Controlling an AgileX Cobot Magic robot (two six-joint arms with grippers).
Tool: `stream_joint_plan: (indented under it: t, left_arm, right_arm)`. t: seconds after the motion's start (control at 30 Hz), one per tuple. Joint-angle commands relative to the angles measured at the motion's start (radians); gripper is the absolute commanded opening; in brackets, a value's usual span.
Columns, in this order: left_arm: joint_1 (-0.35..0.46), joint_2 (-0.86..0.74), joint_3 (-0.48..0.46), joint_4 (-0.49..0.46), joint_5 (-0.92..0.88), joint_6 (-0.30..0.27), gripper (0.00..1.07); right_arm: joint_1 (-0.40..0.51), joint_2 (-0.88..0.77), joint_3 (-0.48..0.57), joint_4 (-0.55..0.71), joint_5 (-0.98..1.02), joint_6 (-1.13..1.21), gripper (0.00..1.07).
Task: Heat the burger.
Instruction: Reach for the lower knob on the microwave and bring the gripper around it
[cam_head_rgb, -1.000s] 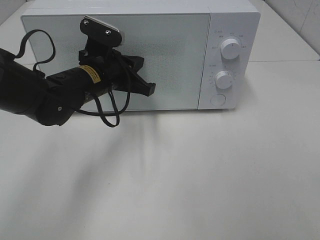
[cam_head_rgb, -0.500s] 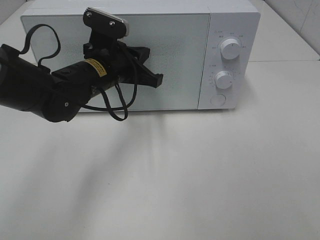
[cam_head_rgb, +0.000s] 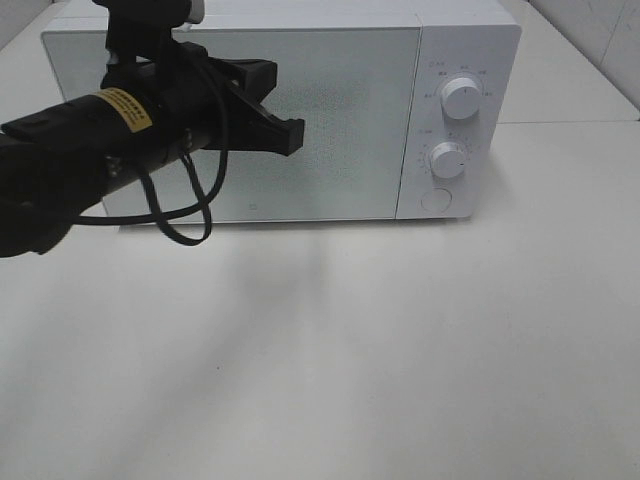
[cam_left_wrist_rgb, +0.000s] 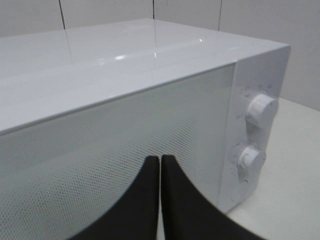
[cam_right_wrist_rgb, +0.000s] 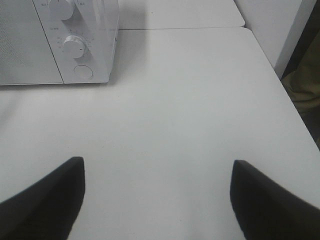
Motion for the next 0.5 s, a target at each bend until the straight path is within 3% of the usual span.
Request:
stream_joint_plan:
  t: [0.03, 0.1, 0.13, 0.17, 0.2, 0.37, 0.5]
  left_arm:
    - [-0.018, -0.124, 0.016, 0.003, 0.246, -0.016, 0.01]
    - [-0.024, -0.156, 0.016, 0.003, 0.322, -0.032, 0.01]
    - [-0.025, -0.212, 0.016, 0.003, 0.478, -0.057, 0.01]
    - [-0.025, -0.212, 0.016, 0.003, 0.478, -0.057, 0.01]
    - [-0.027, -0.274, 0.016, 0.003, 0.627, -0.062, 0.01]
    - [-0.027, -0.379, 0.011, -0.009, 0.861, -0.063, 0.01]
    - [-0.027, -0.478, 0.011, -0.012, 1.094, -0.101, 0.06]
  right_arm:
    - [-0.004, -0.03, -0.001, 0.0, -0.007, -0.001, 0.76]
    - [-0.004, -0.03, -0.001, 0.0, -0.007, -0.001, 0.76]
    - [-0.004, -0.03, -0.001, 0.0, -0.007, -0.001, 0.76]
    - [-0.004, -0.03, -0.001, 0.0, -0.007, -0.001, 0.76]
    - [-0.004, -0.03, -0.001, 0.0, -0.007, -0.001, 0.76]
    - [-0.004, -0.03, -0.001, 0.0, -0.007, -0.001, 0.76]
    - [-0.004, -0.03, -0.001, 0.0, -0.007, -0.001, 0.76]
